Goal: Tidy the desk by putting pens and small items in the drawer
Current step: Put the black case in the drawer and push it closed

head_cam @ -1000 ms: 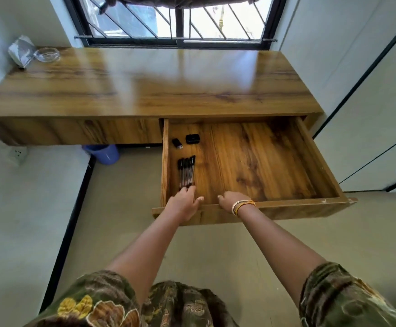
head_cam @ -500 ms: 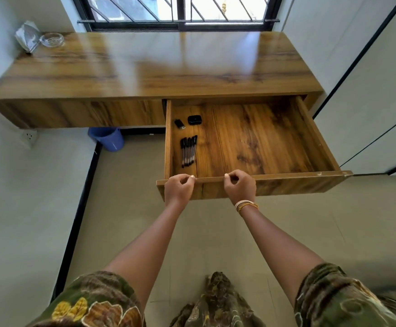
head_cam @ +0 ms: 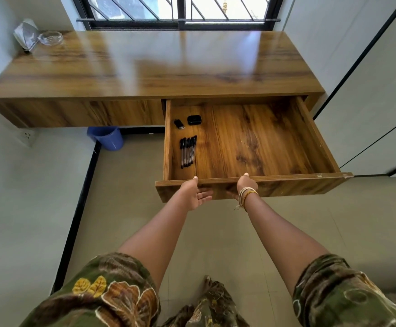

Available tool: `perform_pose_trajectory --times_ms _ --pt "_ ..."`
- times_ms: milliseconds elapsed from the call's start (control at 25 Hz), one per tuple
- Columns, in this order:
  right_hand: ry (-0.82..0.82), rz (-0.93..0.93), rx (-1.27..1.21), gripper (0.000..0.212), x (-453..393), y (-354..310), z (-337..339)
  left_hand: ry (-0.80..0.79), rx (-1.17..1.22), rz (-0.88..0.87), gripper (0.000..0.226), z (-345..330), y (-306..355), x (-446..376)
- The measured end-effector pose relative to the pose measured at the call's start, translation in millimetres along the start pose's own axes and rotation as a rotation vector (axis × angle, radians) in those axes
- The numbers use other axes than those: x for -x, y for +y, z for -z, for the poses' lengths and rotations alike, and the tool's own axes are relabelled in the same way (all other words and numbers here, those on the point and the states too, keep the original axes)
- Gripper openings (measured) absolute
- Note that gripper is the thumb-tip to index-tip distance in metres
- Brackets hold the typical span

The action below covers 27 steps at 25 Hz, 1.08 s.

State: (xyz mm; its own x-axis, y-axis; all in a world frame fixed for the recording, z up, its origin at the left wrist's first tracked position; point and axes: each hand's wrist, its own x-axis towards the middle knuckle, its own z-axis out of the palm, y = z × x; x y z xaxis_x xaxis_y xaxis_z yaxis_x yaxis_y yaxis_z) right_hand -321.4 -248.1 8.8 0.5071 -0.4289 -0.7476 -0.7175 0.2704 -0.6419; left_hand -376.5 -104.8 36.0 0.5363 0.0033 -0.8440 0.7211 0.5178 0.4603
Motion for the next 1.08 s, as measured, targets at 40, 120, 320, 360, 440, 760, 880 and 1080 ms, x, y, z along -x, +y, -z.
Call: perform_pose_trajectory --times_ms 40,120,320,360,440,760,880,1080 --pt "-0.008 -0.006 -0.002 0.060 -6.5 0.0 -3.7 0.003 0.011 0.013 0.047 -2.7 2.1 -4.3" --pt "-0.012 -0.018 -0.018 0.065 -15.3 -4.7 -12.2 0.004 0.012 0.026 0.047 -7.9 8.0 -11.9" --pt "-0.123 -0.003 0.066 0.066 -41.8 -35.1 -35.6 0.020 0.003 -0.039 0.044 -19.6 35.6 -32.3" --pt "-0.139 -0.006 0.090 0.064 -47.7 -41.3 -41.0 0.030 0.009 -0.051 0.042 -22.4 42.6 -37.1" --pt "-0.167 -0.008 0.116 0.061 -57.5 -52.3 -50.6 0.044 0.020 -0.059 0.040 -27.9 55.5 -45.3" --pt "-0.202 0.037 0.128 0.059 -93.7 -103.6 -105.1 0.104 -0.029 -0.085 0.041 -55.8 127.9 -94.7" --pt "-0.214 0.049 0.107 0.058 -108.9 -131.3 -132.1 0.125 -0.050 -0.100 0.043 -69.7 162.8 -121.3" --pt "-0.229 0.039 0.068 0.052 -134.2 -174.1 -173.6 0.133 -0.077 -0.087 0.045 -82.6 220.3 -158.5"
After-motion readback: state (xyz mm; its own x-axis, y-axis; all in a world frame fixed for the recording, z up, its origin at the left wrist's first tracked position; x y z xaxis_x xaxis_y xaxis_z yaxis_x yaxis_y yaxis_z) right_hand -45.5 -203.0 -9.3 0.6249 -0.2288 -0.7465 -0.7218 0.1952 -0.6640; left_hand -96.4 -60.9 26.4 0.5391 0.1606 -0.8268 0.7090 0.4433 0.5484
